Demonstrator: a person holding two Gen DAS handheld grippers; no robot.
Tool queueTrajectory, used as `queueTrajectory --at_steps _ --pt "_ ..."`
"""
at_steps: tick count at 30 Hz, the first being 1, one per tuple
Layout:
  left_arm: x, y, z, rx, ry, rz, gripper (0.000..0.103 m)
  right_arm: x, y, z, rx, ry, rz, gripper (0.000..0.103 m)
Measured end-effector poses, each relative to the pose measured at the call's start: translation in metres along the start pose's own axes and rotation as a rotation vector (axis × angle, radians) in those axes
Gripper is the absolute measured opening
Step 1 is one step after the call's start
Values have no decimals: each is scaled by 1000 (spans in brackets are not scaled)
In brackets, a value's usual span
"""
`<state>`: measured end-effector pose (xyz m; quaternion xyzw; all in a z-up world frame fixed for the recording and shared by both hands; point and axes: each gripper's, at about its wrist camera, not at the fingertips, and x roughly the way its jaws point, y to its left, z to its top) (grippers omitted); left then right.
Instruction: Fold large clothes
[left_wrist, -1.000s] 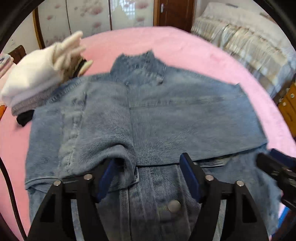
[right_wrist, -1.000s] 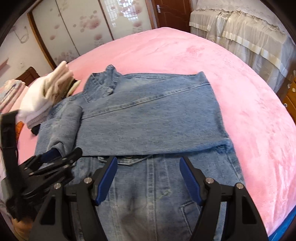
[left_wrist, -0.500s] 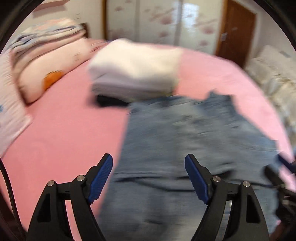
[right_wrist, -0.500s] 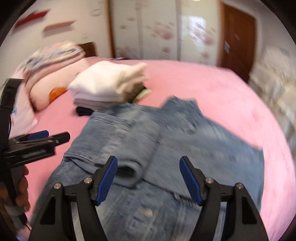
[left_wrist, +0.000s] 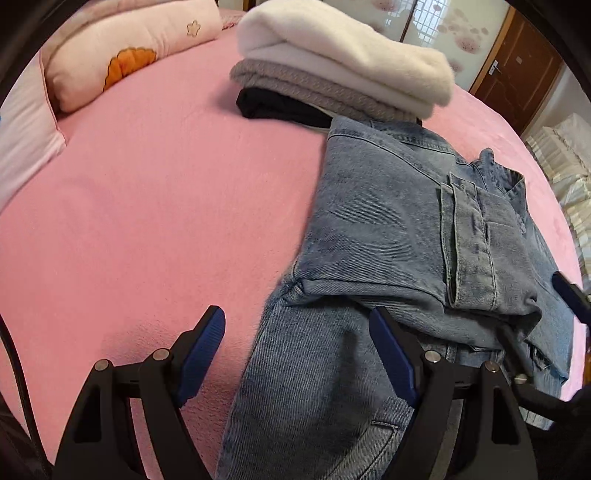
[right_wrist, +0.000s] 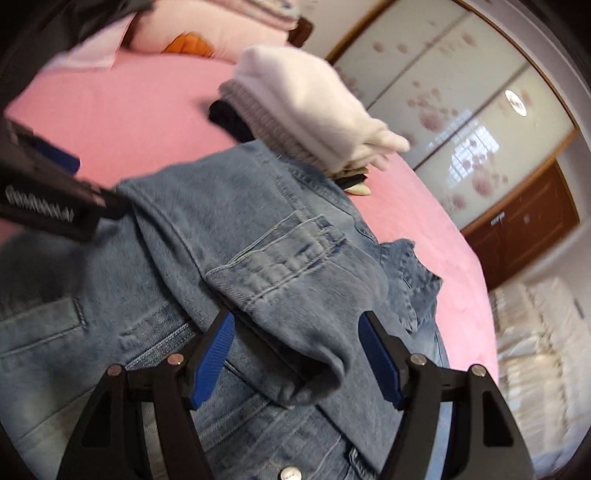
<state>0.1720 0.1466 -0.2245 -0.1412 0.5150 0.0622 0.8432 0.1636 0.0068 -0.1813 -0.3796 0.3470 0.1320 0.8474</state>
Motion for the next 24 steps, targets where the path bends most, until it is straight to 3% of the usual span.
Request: queueTrajectory --at_steps 6,8,9,11,12,16,17,19,21,24 --pt "10 1 -2 -7 24 -20 79 31 26 10 -148 73 -73 66" --pt "14 1 -3 -1 33 -19 79 38 28 14 -167 94 -55 52" --pt "13 2 -4 1 36 -17 79 40 25 18 -150 106 -35 33" --pt "15 1 -5 4 44 -15 79 41 14 26 -107 121 -2 19" --pt "15 0 -5 7 48 -16 79 38 4 30 -69 112 8 13" --pt "12 -5 -6 22 45 -16 79 12 -58 33 185 35 6 11" --pt "10 -7 -7 28 44 -17 79 2 -84 25 302 15 3 11" --pt "8 -14 -9 49 41 -19 79 -6 -126 -4 512 18 25 11" --pt "8 -21 -12 68 44 -18 79 -3 -154 -45 685 80 35 12" --pt "8 -33 -17 102 54 -23 79 11 -172 -124 889 223 112 30"
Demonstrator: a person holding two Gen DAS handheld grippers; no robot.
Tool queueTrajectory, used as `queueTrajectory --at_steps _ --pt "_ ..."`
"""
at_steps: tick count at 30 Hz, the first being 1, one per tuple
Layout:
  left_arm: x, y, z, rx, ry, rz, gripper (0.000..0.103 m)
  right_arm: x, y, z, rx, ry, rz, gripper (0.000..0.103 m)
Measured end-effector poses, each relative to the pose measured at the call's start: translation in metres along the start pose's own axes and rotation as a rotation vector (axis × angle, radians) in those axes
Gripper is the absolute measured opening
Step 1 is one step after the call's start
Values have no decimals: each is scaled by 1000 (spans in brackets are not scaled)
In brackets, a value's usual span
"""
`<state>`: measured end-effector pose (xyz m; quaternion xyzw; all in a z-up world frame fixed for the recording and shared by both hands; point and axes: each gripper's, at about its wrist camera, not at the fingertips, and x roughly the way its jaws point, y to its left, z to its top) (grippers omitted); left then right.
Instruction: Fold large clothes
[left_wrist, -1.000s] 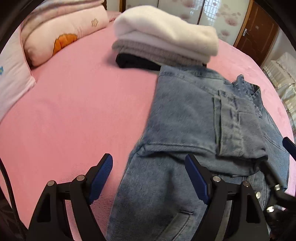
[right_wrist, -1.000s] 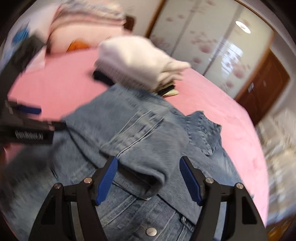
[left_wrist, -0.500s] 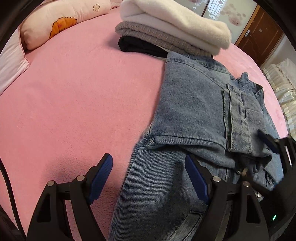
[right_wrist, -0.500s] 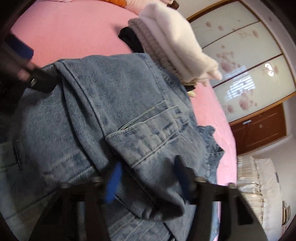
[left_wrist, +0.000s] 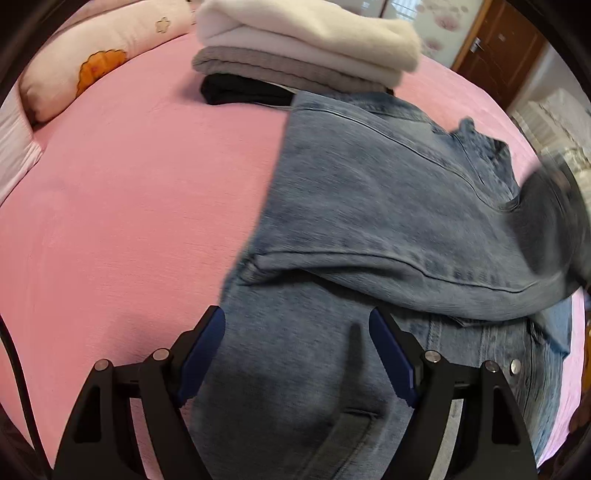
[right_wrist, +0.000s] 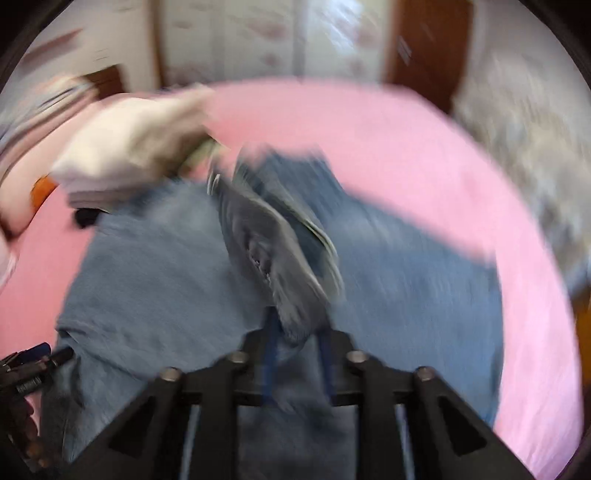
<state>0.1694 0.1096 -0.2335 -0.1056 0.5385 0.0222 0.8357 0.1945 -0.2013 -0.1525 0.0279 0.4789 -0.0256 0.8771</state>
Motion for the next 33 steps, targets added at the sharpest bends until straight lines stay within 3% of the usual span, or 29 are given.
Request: queueTrajectory --at_steps 4,9,17,24,30,31,32,33 --pt "-3 -10 -3 36 -2 -3 79 17 -59 -35 170 124 107 36" --pt "-11 -15 14 61 -38 7 79 18 -88 -29 233 103 190 36" --pt "9 -5 84 79 -110 85 79 82 -100 30 242 138 305 37" --pt "67 20 140 25 3 1 79 117 -100 57 235 136 346 40" --pt "85 22 149 33 8 -53 78 127 -76 70 80 111 304 42" --pt "86 22 150 36 7 -58 74 127 -69 69 36 104 285 39" --pt "86 19 149 48 5 -86 58 126 -62 69 -9 100 267 38" --pt "86 17 149 62 11 -130 30 124 -56 68 -47 92 250 35"
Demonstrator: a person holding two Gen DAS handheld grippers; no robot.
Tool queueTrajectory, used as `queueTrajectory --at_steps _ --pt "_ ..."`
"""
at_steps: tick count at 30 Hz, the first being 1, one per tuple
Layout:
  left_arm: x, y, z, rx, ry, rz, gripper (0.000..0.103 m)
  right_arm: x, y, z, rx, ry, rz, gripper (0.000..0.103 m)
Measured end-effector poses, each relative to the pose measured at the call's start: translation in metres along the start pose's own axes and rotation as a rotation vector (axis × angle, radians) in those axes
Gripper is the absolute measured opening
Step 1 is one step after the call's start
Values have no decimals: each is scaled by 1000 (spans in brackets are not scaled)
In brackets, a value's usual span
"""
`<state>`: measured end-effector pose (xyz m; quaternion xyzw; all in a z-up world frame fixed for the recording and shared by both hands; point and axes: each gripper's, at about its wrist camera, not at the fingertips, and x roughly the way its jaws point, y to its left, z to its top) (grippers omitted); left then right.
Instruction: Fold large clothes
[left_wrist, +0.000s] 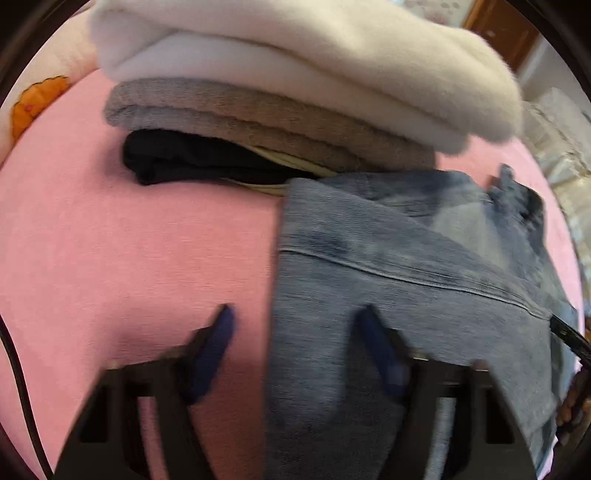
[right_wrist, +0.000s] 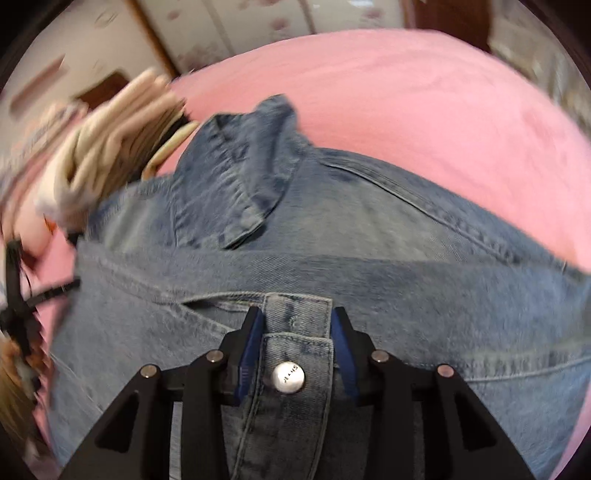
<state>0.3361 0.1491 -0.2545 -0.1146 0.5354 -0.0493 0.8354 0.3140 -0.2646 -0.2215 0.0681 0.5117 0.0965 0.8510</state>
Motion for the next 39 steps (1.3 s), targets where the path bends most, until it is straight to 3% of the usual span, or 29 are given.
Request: queueTrajectory --at_steps 1,3,10,13,15,17,19,22,25,26,28,30,34,38,39 --pt "0 -4 3 4 4 -18 21 0 3 -1 -20 0 -1 27" --pt "-6 -12 2 25 -28 43 9 -5 9 -2 -34 -17 -13 24" --pt "-44 -14 -3 -21 -238 87 6 -50 25 11 -36 -232 -97 23" --pt "-36 -19 -5 -7 -255 172 6 -27 26 18 -45 -186 -153 25" --pt "-23 -16 -6 -3 -233 256 6 -1 26 14 -64 -108 -217 31" --pt "-19 -13 -6 -8 -197 293 7 6 26 10 -56 -77 -262 34" --pt "-30 -17 -10 2 -203 312 12 -16 28 7 -22 -133 -286 37" --pt "-68 -38 -19 56 -296 370 23 -57 48 -4 -15 -239 -298 39" --pt "-103 -68 -38 74 -380 261 40 -78 78 -20 -23 -262 -200 39" --pt "-109 -83 -49 70 -381 181 48 -79 91 -27 -24 -257 -132 39" --pt "-105 -102 -64 50 -346 89 50 -72 114 -39 -27 -224 -30 39" --pt "-85 -119 -78 51 -289 68 50 -56 132 -51 -43 -173 27 39" --pt "-44 -118 -95 50 -178 182 50 -28 142 -69 -81 -117 -73 38" --pt "-37 -86 -103 -20 -169 210 52 -42 91 -82 -26 -142 -198 35" --pt "-38 -76 -101 -23 -174 240 52 -50 66 -86 20 -149 -202 28"
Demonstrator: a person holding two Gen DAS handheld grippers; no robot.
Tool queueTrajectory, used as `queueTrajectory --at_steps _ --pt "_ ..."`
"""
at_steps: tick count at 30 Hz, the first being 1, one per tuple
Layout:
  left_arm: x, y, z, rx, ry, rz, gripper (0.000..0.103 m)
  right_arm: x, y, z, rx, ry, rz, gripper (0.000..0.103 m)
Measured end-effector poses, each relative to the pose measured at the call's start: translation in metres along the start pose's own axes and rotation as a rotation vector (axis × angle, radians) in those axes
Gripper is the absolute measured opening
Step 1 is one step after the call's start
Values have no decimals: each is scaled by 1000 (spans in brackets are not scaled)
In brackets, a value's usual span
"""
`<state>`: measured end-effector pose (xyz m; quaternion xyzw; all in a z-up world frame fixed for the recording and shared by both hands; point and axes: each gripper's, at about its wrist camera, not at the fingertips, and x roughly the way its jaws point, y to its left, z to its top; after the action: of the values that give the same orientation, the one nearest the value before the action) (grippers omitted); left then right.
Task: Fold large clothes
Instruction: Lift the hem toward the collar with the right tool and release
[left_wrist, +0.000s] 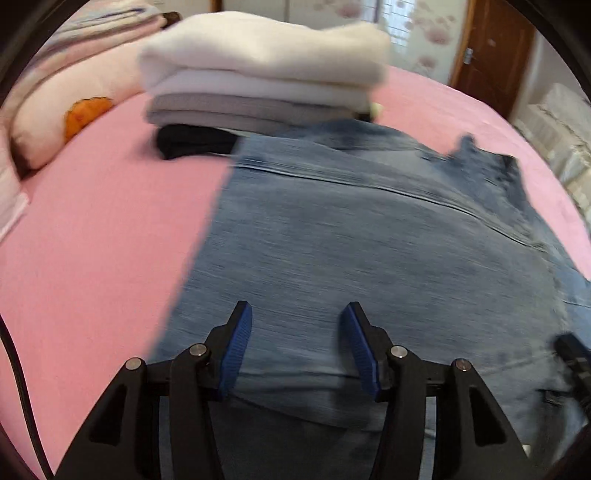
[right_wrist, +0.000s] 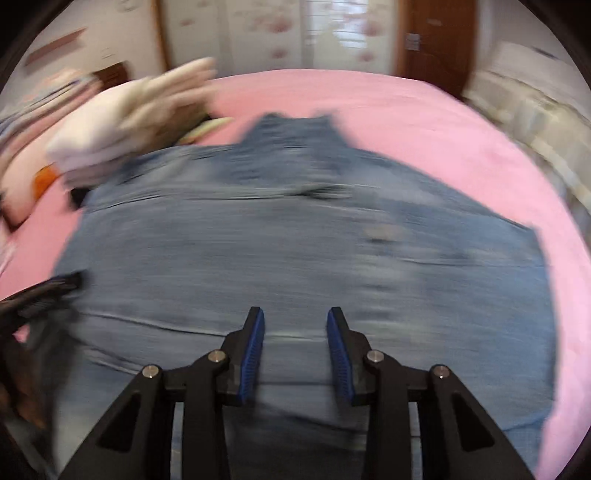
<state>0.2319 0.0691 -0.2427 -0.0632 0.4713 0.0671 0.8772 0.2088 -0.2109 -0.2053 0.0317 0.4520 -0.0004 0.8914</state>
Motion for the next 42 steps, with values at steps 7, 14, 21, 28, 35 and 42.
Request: queueTrajectory --at_steps 7,14,21,28,35,42 --pt "17 17 10 23 6 15 52 -2 -60 -13 135 27 40 50" --pt "11 11 12 30 19 38 57 2 -47 -11 152 40 4 51" --pt "-31 -1 20 44 45 -43 75 -36 -48 -3 195 25 26 51" --pt "-117 -30 22 102 -24 -135 90 -111 -42 3 203 -42 27 52" --pt "-206 -42 12 129 -89 -207 98 -198 -37 -11 206 -117 53 52" --pt "-286 -42 -20 152 -150 -236 98 -270 -30 -38 185 -199 75 55"
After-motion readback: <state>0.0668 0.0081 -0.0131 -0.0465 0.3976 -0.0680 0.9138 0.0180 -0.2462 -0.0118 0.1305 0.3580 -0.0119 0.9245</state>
